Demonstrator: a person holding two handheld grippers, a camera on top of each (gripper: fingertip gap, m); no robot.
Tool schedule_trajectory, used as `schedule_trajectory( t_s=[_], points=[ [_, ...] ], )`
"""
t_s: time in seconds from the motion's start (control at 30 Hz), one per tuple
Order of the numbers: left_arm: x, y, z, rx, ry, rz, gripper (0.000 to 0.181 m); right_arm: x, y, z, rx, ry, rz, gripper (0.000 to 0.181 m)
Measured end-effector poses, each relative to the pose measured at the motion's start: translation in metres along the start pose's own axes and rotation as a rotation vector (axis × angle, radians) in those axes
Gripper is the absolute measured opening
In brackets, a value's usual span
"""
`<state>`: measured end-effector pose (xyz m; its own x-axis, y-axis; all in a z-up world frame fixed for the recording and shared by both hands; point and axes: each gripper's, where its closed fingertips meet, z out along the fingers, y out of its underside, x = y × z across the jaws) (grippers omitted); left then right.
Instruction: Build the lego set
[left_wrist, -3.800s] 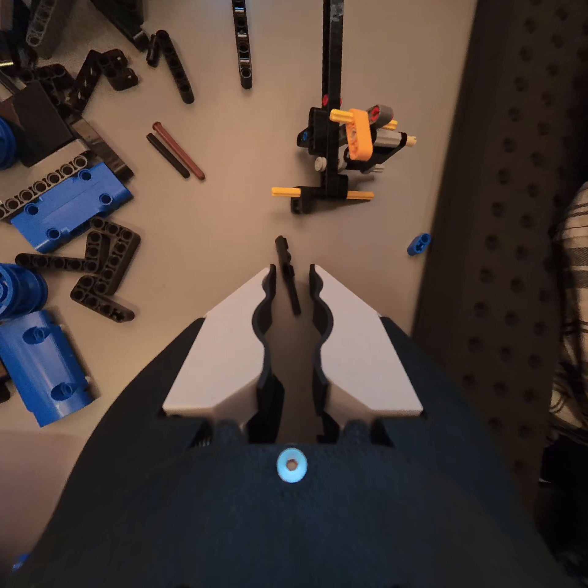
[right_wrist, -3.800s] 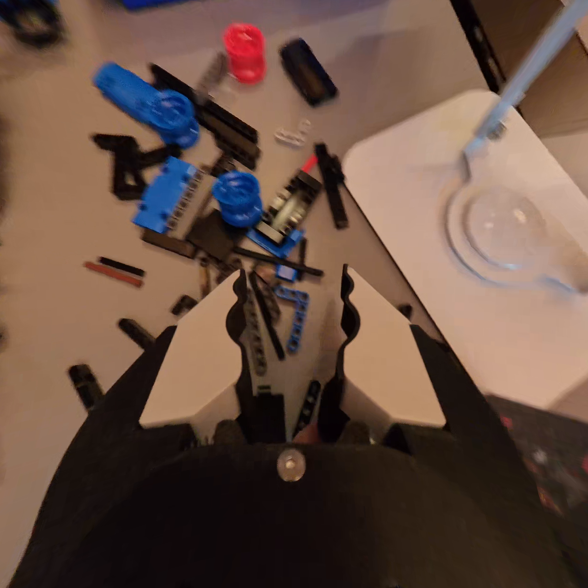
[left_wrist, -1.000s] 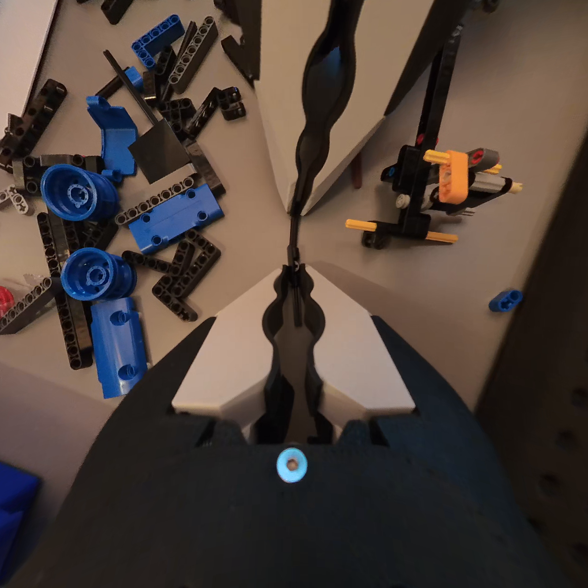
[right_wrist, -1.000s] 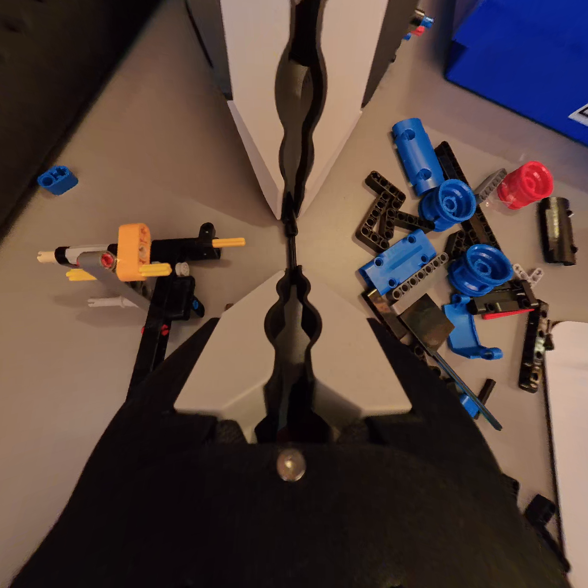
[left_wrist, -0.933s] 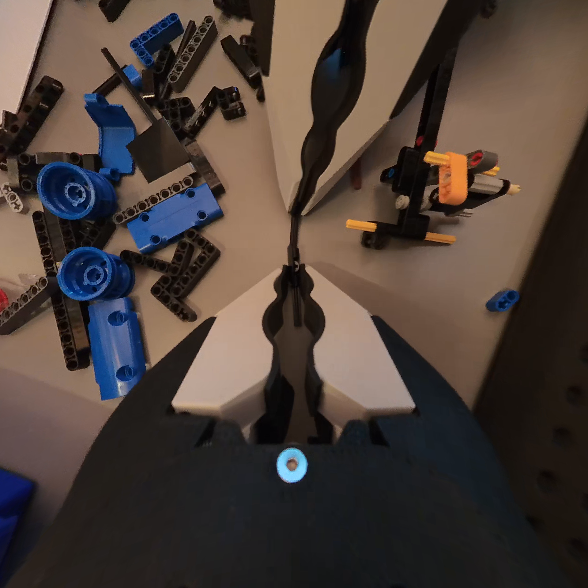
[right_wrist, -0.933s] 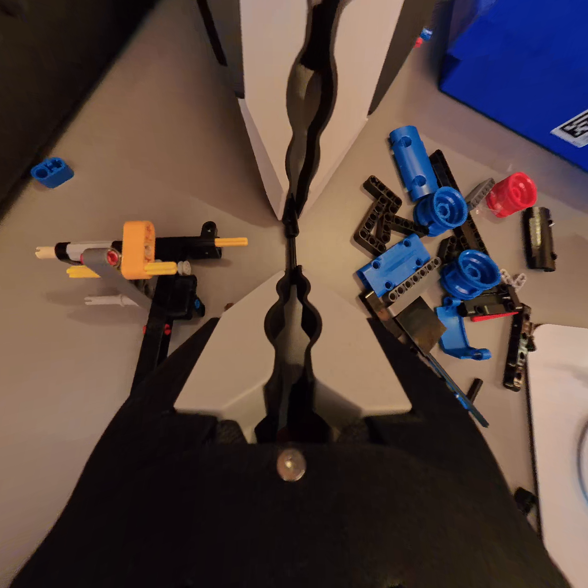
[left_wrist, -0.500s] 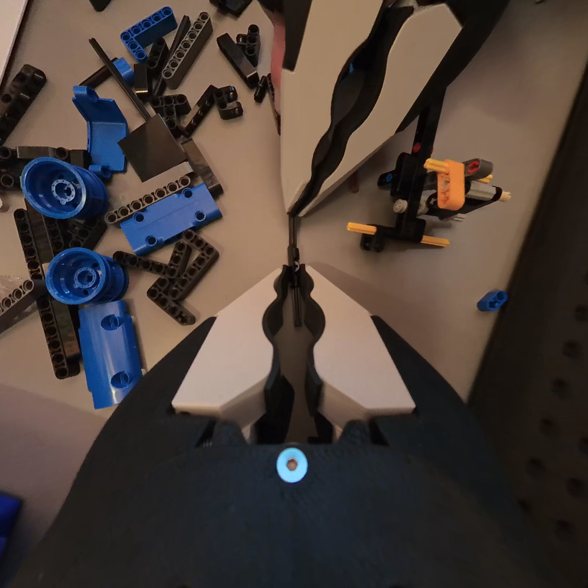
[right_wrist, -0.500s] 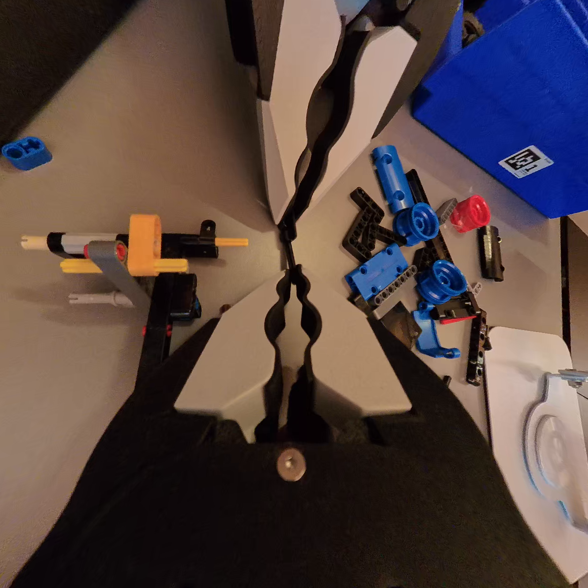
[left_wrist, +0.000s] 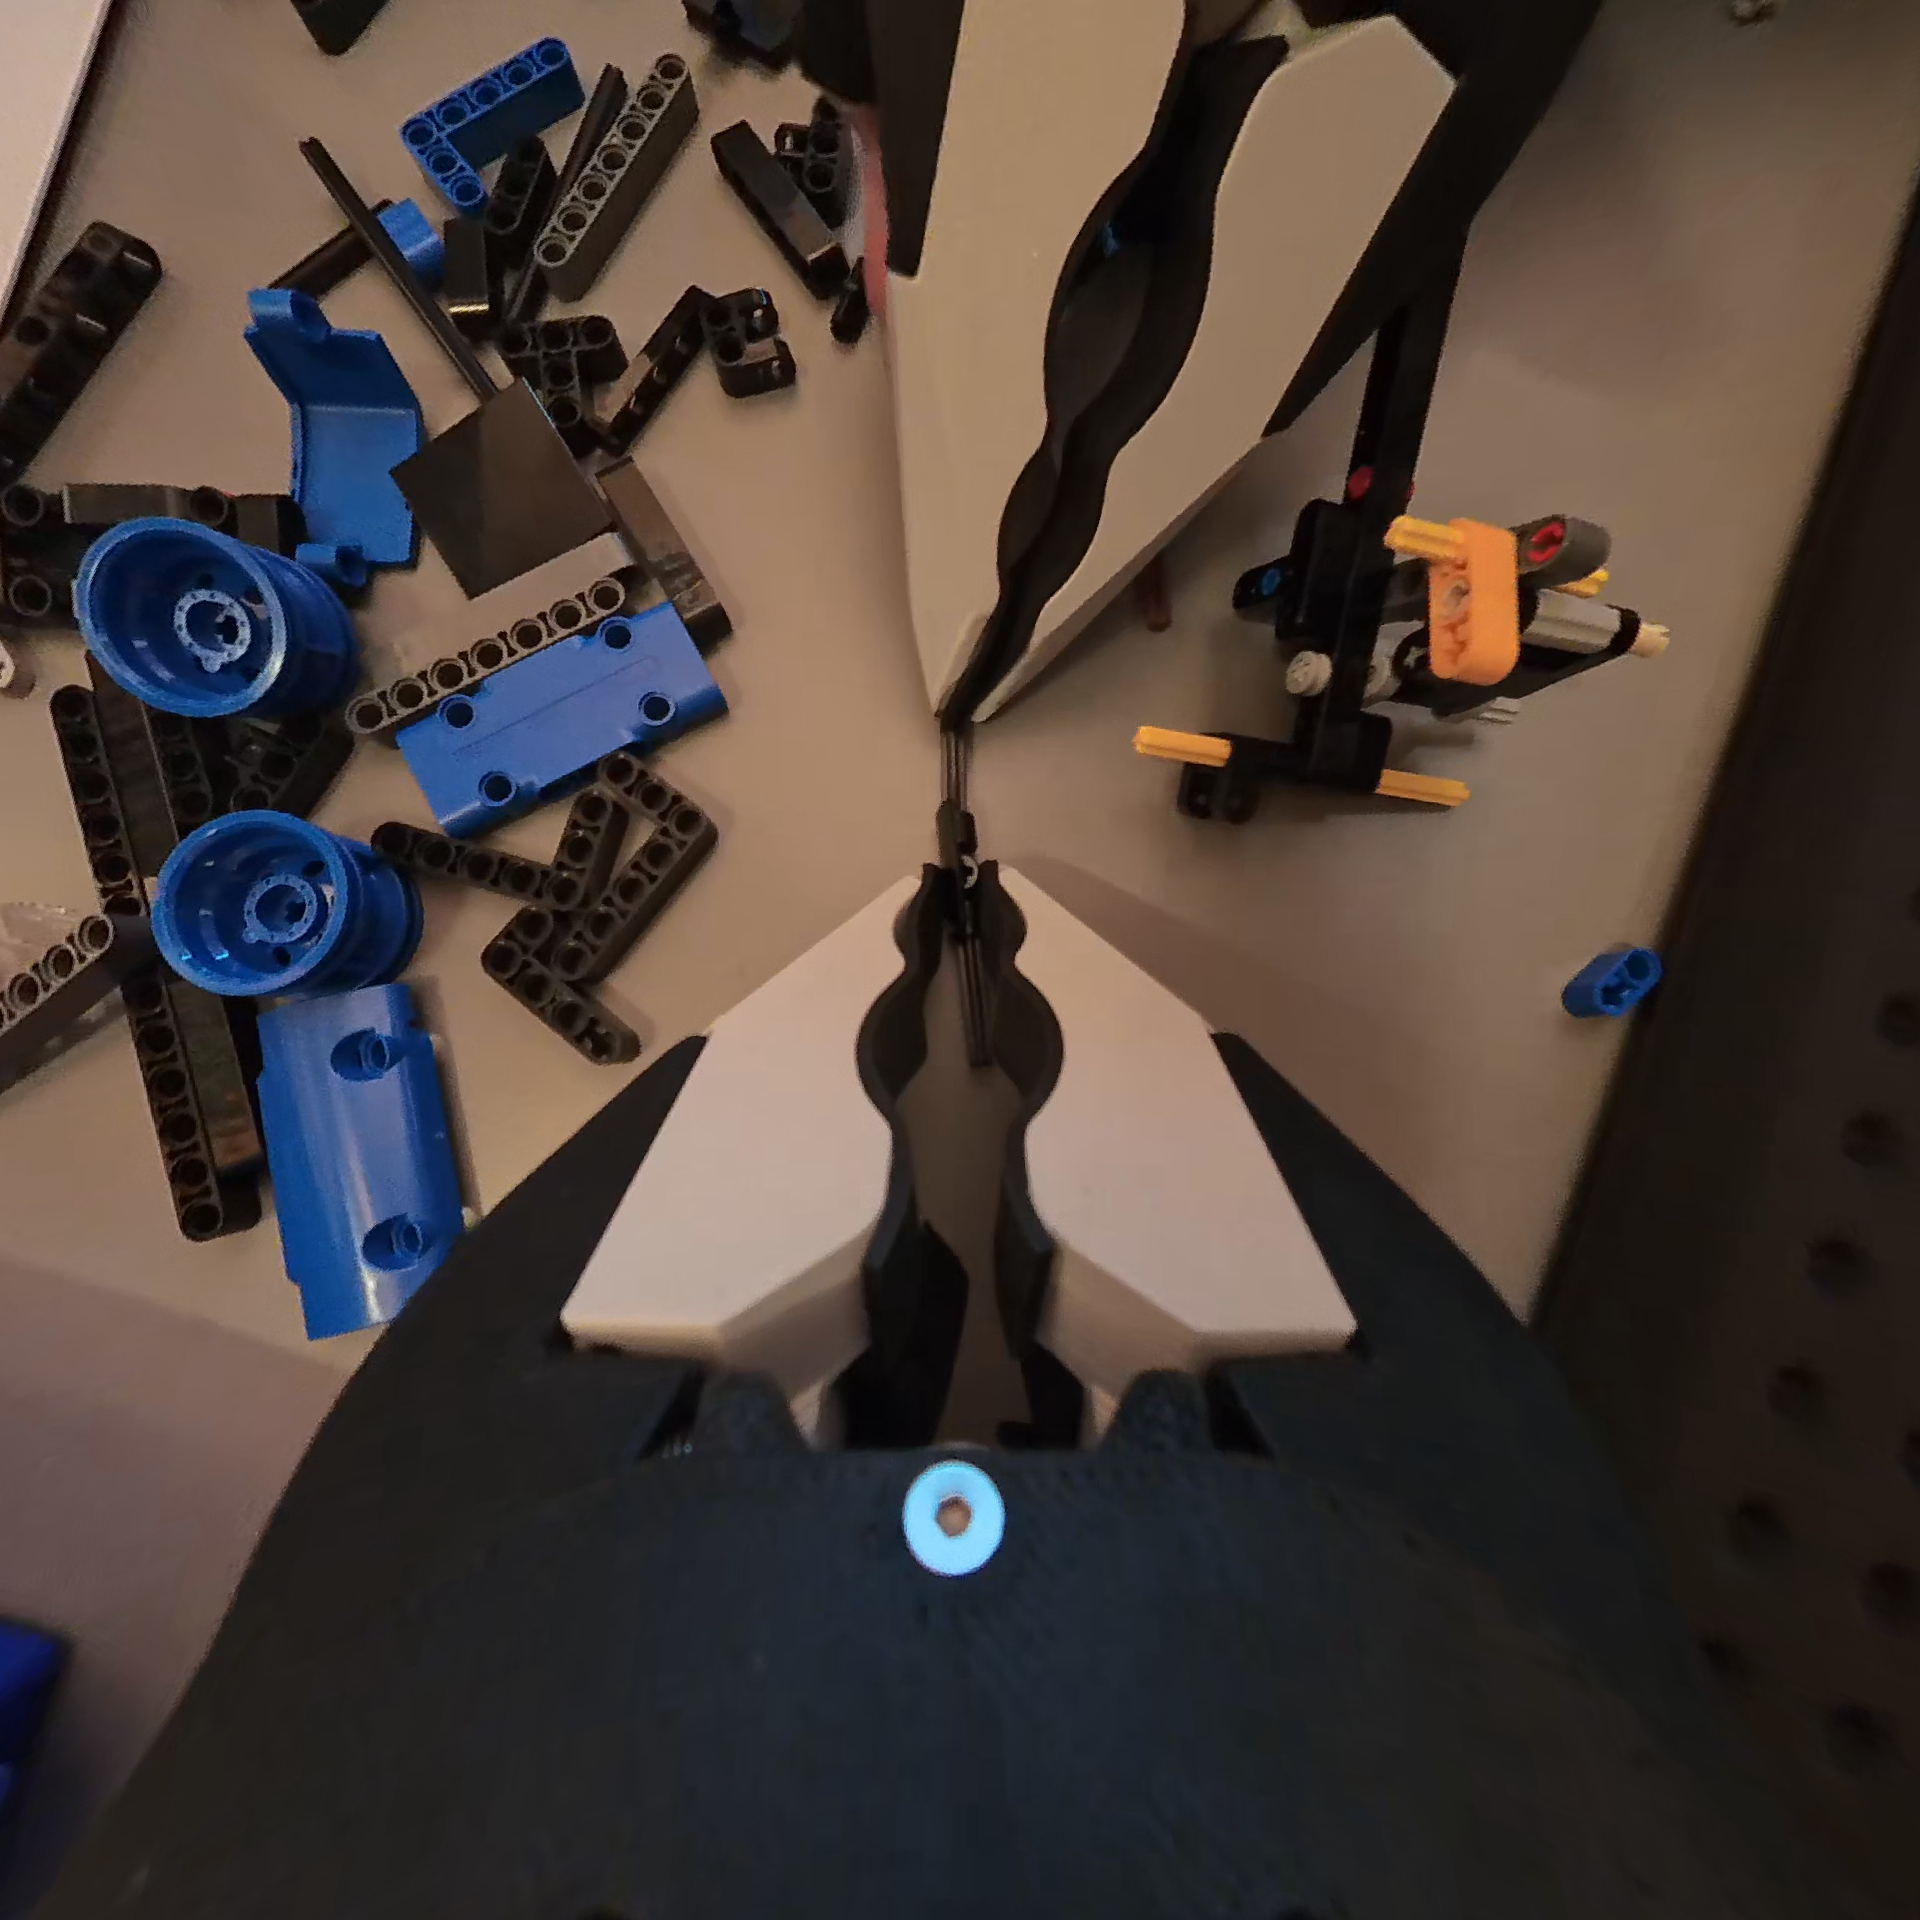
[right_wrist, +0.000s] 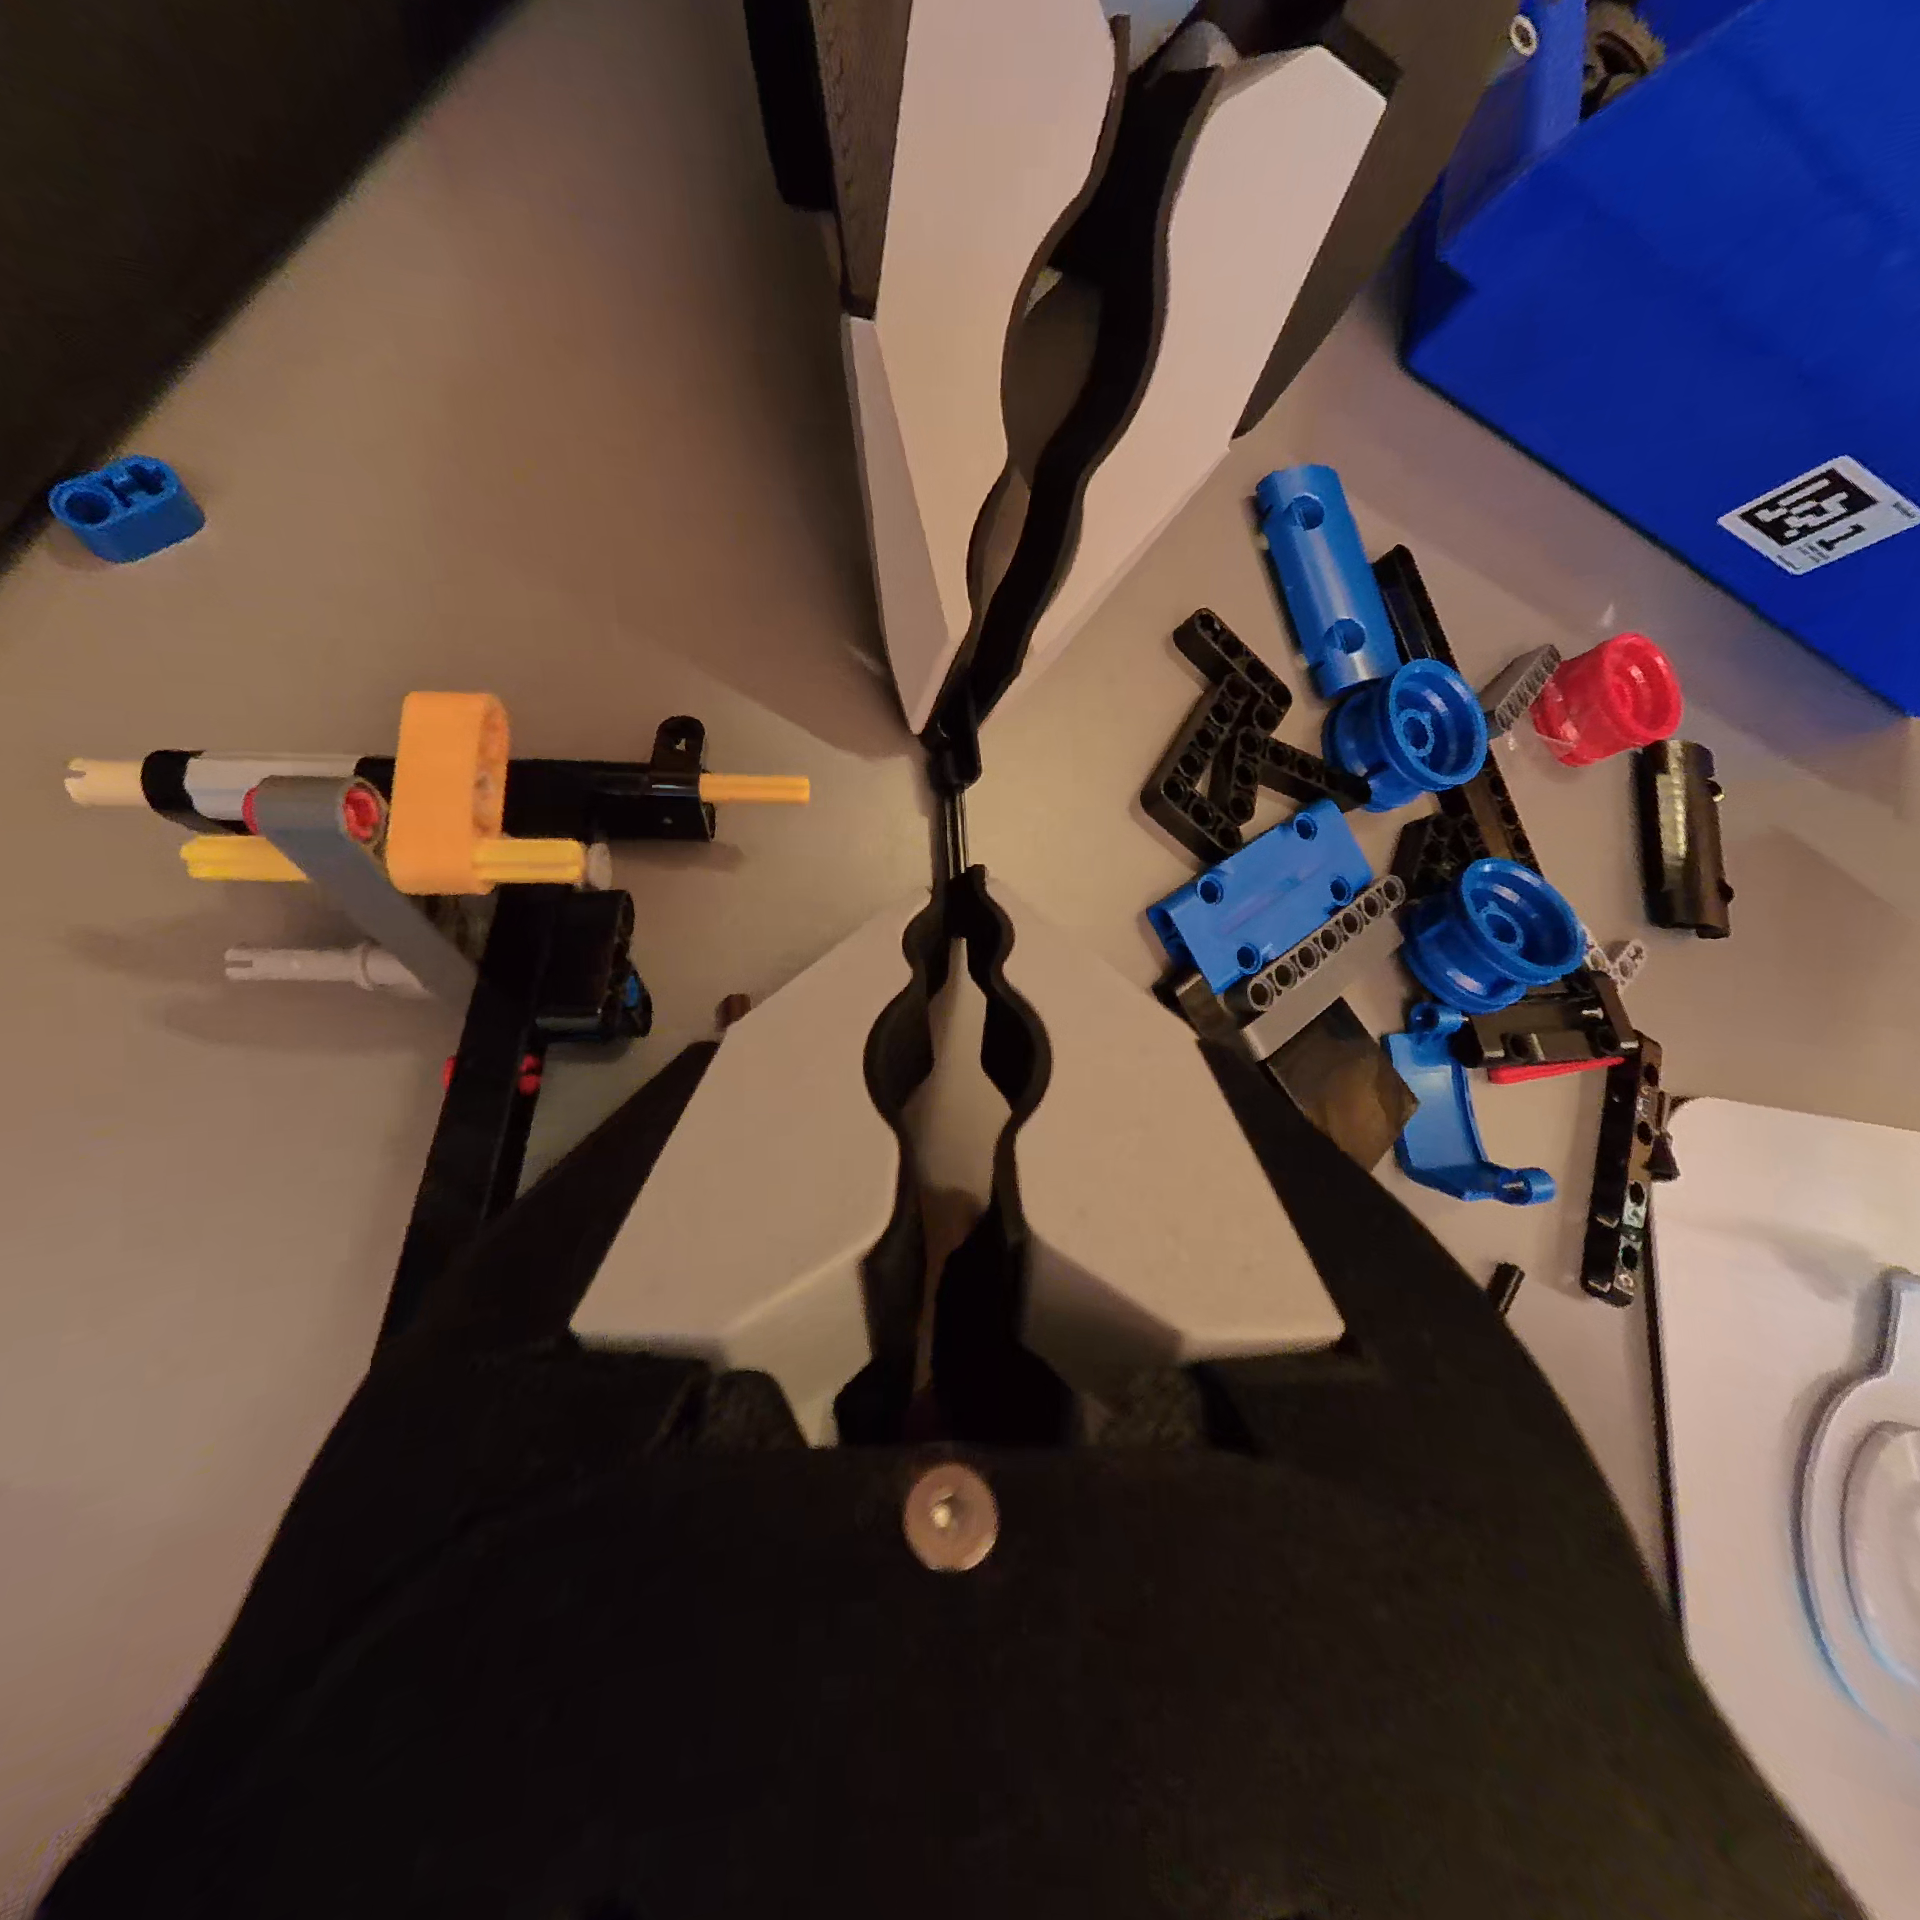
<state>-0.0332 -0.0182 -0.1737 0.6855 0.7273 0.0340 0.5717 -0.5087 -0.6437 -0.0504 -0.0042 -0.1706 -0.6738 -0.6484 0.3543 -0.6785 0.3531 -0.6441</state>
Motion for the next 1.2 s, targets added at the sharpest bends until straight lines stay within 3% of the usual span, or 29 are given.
schedule_trajectory(
  t_s=[0.6, 0.73, 0.83, 1.07, 1.2],
  points=[
    [0.003, -0.006, 0.005, 0.029, -0.004, 0.001, 0.006, -0.002, -0.008, 0.003, -0.008, -0.065, 0.026, 0.0],
    [0.004, -0.018, -0.002, 0.112, 0.024, -0.038, 0.005, 0.009, -0.005, -0.014, -0.039, -0.036, 0.077, 0.022],
    [0.001, -0.025, -0.008, 0.175, 0.039, -0.076, 0.005, 0.014, -0.006, -0.023, -0.035, -0.002, 0.119, 0.028],
    [0.002, -0.032, -0.012, 0.223, 0.042, -0.054, 0.005, 0.016, -0.012, -0.022, -0.032, 0.051, 0.103, 0.005],
    [0.001, -0.037, -0.017, 0.259, 0.019, -0.024, 0.006, 0.013, -0.012, -0.024, -0.036, 0.046, 0.078, 0.001]
  ],
)
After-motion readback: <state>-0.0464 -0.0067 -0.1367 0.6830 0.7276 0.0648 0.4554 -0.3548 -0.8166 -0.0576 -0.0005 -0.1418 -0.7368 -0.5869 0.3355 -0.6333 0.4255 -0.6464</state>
